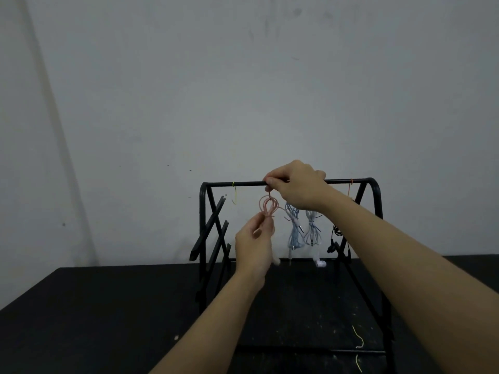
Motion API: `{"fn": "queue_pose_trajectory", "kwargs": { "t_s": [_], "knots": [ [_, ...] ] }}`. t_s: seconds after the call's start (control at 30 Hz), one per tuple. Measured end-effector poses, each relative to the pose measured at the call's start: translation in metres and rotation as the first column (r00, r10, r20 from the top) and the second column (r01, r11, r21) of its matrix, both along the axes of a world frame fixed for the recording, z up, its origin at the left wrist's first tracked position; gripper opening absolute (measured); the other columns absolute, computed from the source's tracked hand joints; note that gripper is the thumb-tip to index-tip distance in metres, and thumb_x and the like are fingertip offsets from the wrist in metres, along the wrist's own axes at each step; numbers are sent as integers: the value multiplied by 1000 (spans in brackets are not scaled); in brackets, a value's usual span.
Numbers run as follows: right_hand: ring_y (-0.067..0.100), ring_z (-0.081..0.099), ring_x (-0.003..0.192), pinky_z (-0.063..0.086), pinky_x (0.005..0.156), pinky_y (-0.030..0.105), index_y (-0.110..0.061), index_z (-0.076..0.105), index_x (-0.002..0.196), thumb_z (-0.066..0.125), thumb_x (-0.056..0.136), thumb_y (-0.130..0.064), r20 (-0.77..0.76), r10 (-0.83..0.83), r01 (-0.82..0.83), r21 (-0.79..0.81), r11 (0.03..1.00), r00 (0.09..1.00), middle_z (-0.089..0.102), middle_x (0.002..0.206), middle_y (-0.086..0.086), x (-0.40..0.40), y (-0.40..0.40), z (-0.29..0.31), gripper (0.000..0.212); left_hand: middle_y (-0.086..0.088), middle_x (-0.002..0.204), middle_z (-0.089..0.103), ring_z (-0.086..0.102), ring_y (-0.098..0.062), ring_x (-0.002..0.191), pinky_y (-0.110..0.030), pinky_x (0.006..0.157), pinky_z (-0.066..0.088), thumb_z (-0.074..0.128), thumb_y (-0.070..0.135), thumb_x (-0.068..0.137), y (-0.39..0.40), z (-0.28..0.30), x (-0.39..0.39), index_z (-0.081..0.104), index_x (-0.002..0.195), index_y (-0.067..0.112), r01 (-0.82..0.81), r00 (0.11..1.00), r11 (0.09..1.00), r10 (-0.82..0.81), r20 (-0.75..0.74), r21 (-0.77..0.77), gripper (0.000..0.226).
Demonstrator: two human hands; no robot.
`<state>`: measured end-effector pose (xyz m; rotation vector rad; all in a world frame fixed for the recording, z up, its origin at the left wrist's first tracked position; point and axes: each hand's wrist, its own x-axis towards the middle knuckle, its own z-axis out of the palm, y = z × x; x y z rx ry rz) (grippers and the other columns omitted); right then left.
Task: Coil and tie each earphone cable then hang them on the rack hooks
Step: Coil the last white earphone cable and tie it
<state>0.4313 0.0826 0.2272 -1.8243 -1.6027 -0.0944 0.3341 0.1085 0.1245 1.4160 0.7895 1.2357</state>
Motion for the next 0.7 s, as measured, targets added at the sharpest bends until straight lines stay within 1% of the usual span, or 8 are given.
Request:
{"fn": "queue_pose_trajectory", "kwargs": {
  "t_s": [0.03, 0.1, 0.2, 0.23, 0.3, 0.5, 0.63, 0.7],
  "knots": [
    [12, 53, 94, 23, 93, 37, -33, 67, 104, 44, 97, -33, 15, -5, 5, -5, 1000, 1000, 67, 89, -14, -1, -2, -2, 24, 12, 104, 61, 60, -38, 75, -37, 74, 53, 52, 22, 95, 0, -1, -2, 49, 132, 21, 18, 1000, 1000, -18, -9, 7, 37],
    [17, 49, 117, 18, 101, 40, -31, 58, 123, 42, 98, -34, 50, -16, 18, -27, 999, 999, 64, 117, -8, -3, -8, -4, 29, 6, 125, 56, 53, -46, 112, -37, 93, 49, 55, 16, 92, -2, -2, -10, 37, 141, 18, 82, 997, 997, -82, -7, -6, 52],
    [16, 35, 134, 9, 111, 47, -30, 43, 137, 43, 98, -31, 115, -38, 45, -59, 997, 993, 43, 144, -7, -6, -21, -8, 39, 6, 147, 32, 48, -7, 126, -10, 87, 43, 54, 9, 93, -12, -5, -22, 22, 147, 13, 150, 987, 988, -151, -55, -22, 63],
    [14, 30, 136, 7, 111, 48, -30, 39, 139, 45, 97, -30, 145, -41, 50, -65, 997, 989, 37, 147, -7, -8, -28, -10, 42, 3, 150, 28, 40, -2, 131, -13, 95, 35, 53, 8, 92, -18, -7, -28, 20, 147, 11, 153, 984, 988, -155, -92, -31, 64],
    [12, 23, 139, 5, 111, 49, -30, 37, 141, 49, 96, -29, 187, -41, 53, -57, 997, 981, 30, 151, -6, -12, -42, -16, 47, 0, 153, 27, 26, -10, 140, -23, 105, 25, 54, 9, 92, -28, -16, -39, 23, 146, 11, 155, 977, 987, -160, -144, -45, 62],
    [19, 28, 137, 22, 110, 49, -24, 44, 138, 55, 92, -23, 140, 68, -56, -92, 994, 988, 37, 146, -1, -39, -90, -62, 48, -4, 124, 59, 52, -12, 119, -19, 96, 39, 55, 1, 89, -65, -37, -94, 56, 123, 9, 233, 912, 972, -207, -354, 32, 34],
    [23, 35, 133, 27, 107, 53, -25, 49, 134, 56, 91, -26, 104, 120, -97, -198, 975, 987, 43, 141, 0, -68, -116, -102, 44, -1, 109, 64, 59, -9, 105, -9, 82, 46, 56, 0, 88, -87, -44, -143, 62, 114, 8, 233, 881, 967, -164, -444, 104, 27],
    [25, 36, 132, 28, 107, 52, -24, 52, 132, 56, 90, -26, 90, 131, -104, -252, 962, 987, 44, 141, 1, -86, -127, -119, 42, -2, 107, 65, 59, -10, 101, -11, 82, 46, 56, 0, 88, -96, -47, -167, 64, 112, 8, 231, 869, 963, -141, -475, 137, 26]
  ]
}}
